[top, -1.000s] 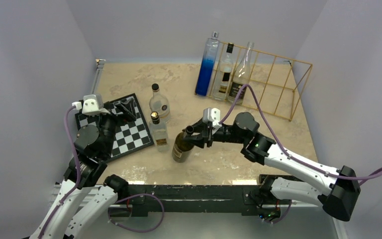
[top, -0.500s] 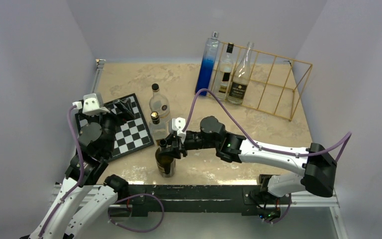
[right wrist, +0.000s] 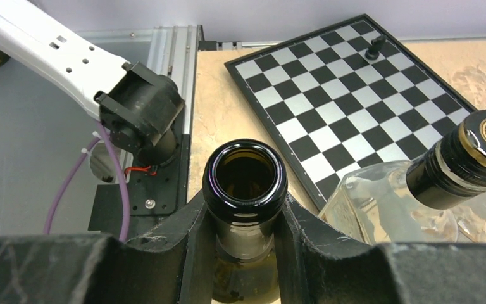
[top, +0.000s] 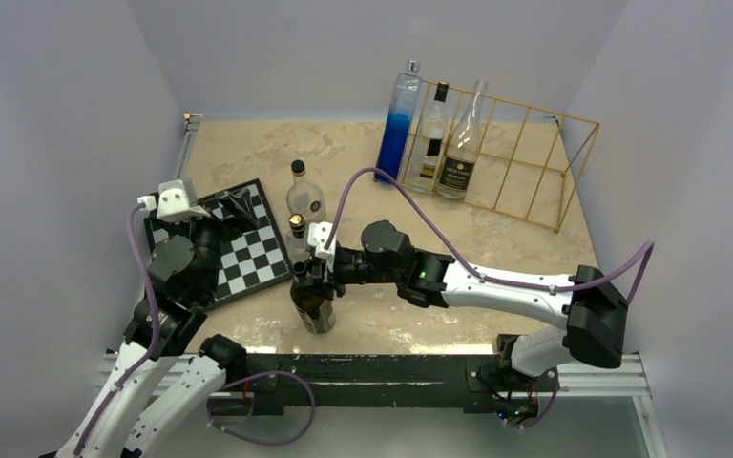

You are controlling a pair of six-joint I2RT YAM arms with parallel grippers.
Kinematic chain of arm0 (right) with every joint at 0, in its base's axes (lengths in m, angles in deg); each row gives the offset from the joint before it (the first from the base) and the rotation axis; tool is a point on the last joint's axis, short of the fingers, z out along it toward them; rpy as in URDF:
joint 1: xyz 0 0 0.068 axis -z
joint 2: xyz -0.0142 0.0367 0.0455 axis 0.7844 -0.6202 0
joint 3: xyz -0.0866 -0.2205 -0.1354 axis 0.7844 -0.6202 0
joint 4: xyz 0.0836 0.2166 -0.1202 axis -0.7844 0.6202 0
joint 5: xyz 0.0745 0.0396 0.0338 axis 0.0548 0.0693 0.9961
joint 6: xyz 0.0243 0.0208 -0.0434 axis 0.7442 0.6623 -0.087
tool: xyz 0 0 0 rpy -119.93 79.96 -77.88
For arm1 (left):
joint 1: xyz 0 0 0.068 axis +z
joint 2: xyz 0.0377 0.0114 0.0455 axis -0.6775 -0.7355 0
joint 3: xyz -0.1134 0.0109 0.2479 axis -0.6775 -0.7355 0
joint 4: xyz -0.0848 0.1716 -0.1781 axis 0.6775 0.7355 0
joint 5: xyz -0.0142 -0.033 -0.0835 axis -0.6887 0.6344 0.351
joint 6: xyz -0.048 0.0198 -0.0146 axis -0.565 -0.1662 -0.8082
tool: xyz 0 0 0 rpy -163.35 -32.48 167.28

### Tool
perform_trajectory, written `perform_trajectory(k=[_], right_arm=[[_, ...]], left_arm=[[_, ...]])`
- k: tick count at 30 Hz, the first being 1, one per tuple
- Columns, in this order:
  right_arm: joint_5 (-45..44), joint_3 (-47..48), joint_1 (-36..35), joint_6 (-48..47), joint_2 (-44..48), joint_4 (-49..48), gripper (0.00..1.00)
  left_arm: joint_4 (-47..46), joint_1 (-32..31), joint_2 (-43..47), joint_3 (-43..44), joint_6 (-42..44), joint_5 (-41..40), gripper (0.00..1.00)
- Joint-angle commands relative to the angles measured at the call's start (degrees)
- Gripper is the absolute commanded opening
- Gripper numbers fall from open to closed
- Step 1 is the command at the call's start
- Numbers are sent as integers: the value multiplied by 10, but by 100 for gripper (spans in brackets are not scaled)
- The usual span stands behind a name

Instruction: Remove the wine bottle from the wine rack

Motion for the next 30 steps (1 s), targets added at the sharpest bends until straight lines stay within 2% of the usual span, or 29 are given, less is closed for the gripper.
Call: perform_trajectory(k=[1, 8, 12, 17, 20, 24, 26, 30], right_arm=[[-25, 54, -3, 11, 13, -34, 28], [-34, 51, -3, 34, 22, -39, 49], [-40, 57, -3, 34, 40, -25, 56], [-57, 63, -3, 57, 87, 5, 59], [-125, 68, -3, 81, 118, 22, 61], [-256, 85, -3, 86, 146, 74, 61], [-334, 88, -2, 51, 149, 81, 61], [-492, 91, 30, -68, 125, 33, 60]], left_arm=[[-12, -2, 4, 13, -2, 0, 99], [-12, -2, 3, 13, -4, 5, 99], [-12, -2, 2, 14, -4, 6, 99], [-11, -2, 4, 14, -3, 6, 99], [-11, -2, 3, 14, -3, 8, 99], [-10, -2, 1, 15, -3, 11, 99], [-9, -2, 2, 15, -4, 10, 99], [-9, -2, 3, 14, -5, 13, 99]])
